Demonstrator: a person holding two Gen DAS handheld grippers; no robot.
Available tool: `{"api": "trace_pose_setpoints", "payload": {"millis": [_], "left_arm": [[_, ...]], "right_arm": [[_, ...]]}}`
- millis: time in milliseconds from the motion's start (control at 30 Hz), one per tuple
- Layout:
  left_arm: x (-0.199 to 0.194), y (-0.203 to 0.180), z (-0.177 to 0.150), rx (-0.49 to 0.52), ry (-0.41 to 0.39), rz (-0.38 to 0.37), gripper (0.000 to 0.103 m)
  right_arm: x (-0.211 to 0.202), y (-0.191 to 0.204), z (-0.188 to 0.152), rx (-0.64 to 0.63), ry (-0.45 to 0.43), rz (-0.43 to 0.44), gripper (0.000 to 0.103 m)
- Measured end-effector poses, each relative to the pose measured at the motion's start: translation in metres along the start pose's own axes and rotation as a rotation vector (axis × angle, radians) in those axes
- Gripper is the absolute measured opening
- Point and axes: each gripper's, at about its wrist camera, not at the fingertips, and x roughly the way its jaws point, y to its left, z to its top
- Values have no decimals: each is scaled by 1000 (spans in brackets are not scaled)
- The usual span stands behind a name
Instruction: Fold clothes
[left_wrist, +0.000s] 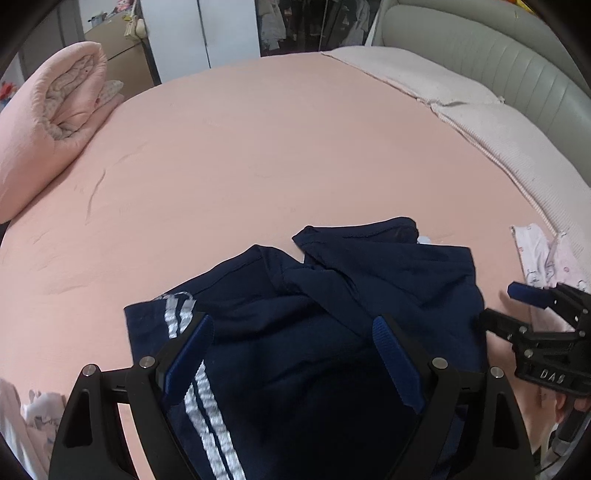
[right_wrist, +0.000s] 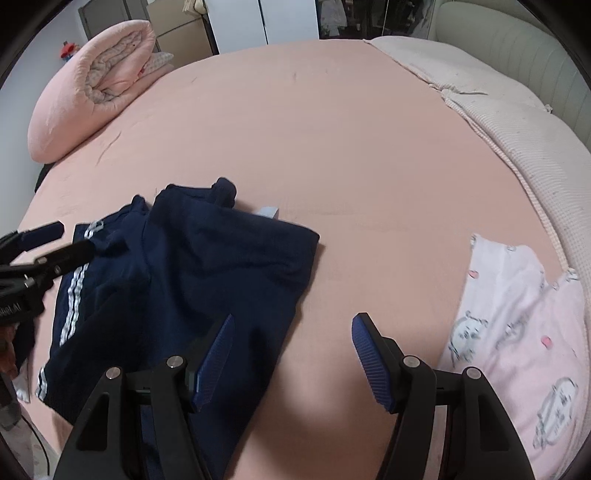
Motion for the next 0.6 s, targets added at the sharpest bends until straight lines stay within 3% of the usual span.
{"api": "trace_pose_setpoints", "payload": {"millis": [367, 600], "left_arm": [[41, -2, 11, -31, 74, -47, 88], [60, 3, 19, -89, 109, -79, 88]], "right_arm": [[31, -27, 19, 137, 12, 30, 66], [38, -28, 33, 120, -1, 36, 66]]}}
